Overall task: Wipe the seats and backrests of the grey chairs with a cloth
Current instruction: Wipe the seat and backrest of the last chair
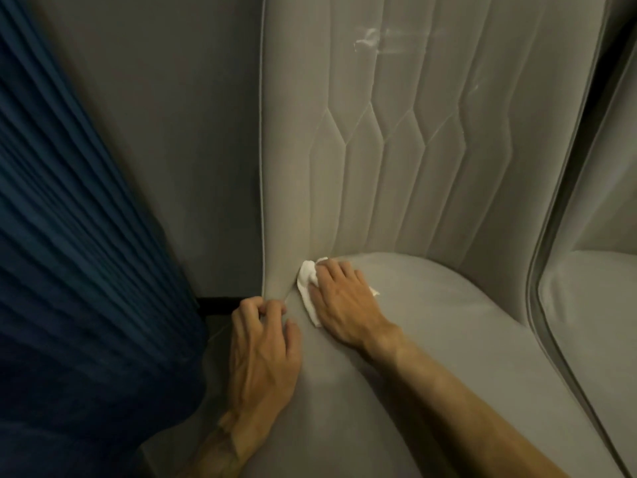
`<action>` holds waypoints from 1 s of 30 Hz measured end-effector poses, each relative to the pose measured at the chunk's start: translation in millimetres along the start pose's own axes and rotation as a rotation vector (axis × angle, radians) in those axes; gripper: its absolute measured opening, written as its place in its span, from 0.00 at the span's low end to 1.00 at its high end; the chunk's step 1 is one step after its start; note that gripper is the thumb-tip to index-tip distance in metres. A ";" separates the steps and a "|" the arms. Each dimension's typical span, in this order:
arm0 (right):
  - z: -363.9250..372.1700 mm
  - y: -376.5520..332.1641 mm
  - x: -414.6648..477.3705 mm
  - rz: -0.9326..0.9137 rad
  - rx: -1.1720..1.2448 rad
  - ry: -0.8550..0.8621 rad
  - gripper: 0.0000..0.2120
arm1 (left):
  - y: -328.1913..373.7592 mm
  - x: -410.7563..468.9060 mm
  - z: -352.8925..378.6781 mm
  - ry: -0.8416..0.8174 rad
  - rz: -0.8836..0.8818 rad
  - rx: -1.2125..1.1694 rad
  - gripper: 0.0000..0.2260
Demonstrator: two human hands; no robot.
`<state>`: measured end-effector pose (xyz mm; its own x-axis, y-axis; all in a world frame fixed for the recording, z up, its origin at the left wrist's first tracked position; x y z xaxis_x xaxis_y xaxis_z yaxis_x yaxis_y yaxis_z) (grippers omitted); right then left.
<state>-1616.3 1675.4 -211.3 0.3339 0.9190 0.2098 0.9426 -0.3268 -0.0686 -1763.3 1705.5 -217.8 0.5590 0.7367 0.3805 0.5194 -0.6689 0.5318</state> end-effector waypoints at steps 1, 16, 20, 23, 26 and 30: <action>-4.0 14.4 -1.0 -0.003 -0.023 -0.001 0.16 | -1.6 0.4 0.2 0.000 -0.002 -0.005 0.10; -11.5 71.4 -6.4 0.122 -0.068 0.018 0.15 | -0.5 1.2 -1.4 -0.010 -0.006 -0.053 0.13; -26.2 163.8 -47.5 0.465 -0.201 0.015 0.15 | -1.4 2.1 0.1 -0.003 -0.026 -0.063 0.11; -24.2 158.1 -52.5 0.579 -0.218 0.031 0.15 | 1.1 1.1 -0.1 0.011 -0.016 -0.055 0.11; -5.5 88.9 -10.0 0.442 -0.147 0.003 0.17 | 0.9 0.0 -0.9 0.022 0.000 -0.033 0.10; 0.8 -0.6 8.5 0.293 -0.017 0.063 0.19 | 1.5 -0.2 1.4 0.005 -0.005 0.026 0.12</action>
<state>-1614.0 1683.7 -210.3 0.5904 0.7695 0.2435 0.8056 -0.5803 -0.1191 -1761.7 1704.2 -218.2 0.5534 0.7403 0.3816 0.5389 -0.6676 0.5137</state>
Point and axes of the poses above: each hand's wrist, its own x-axis towards the middle knuckle, its own z-axis out of the palm, y = z × x, the point moved 9 cm from there along x, towards the middle knuckle, and after that the axes turned 4 degrees about -x, right-handed, at the moved point
